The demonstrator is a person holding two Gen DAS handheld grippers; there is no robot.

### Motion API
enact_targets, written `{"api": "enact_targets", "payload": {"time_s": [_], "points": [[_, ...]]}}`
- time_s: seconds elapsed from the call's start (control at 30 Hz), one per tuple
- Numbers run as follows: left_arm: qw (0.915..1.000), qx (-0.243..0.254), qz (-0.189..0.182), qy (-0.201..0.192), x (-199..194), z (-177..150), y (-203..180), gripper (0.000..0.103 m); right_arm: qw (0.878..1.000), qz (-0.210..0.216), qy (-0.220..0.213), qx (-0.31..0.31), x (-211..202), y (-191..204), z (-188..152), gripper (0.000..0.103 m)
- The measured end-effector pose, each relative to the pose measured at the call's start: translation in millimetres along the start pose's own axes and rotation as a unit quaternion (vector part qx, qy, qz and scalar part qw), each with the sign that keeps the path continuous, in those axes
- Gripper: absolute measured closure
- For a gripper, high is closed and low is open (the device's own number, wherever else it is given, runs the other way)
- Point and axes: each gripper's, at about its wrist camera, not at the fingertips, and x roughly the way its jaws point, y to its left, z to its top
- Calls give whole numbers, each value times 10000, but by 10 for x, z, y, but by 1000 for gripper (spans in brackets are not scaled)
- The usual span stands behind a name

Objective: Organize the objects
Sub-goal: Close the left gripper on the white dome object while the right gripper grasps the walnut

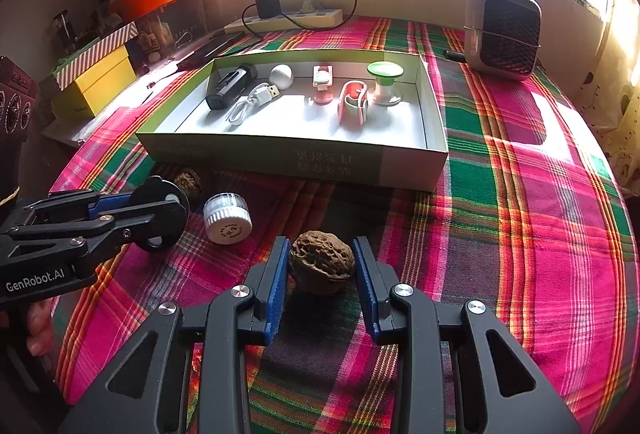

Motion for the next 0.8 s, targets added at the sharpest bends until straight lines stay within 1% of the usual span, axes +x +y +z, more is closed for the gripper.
{"api": "enact_targets", "payload": {"time_s": [0.13,0.3,0.53,0.8], "points": [[10000,-15,1,-55,-60,12,29,77,10000,-30,-53,-32,-42,13,22,70],[10000,13,30,-90,-83,25,-40,77,9999,-5,-146,-50,-107,26,61,70],[9997,79,78,-234,-198,84,-70,77,9995,49,-290,-71,-179,35,152,70],[9991,23,128,-406,-264,218,-20,77,9990,70,-431,-116,-234,42,304,70]]}}
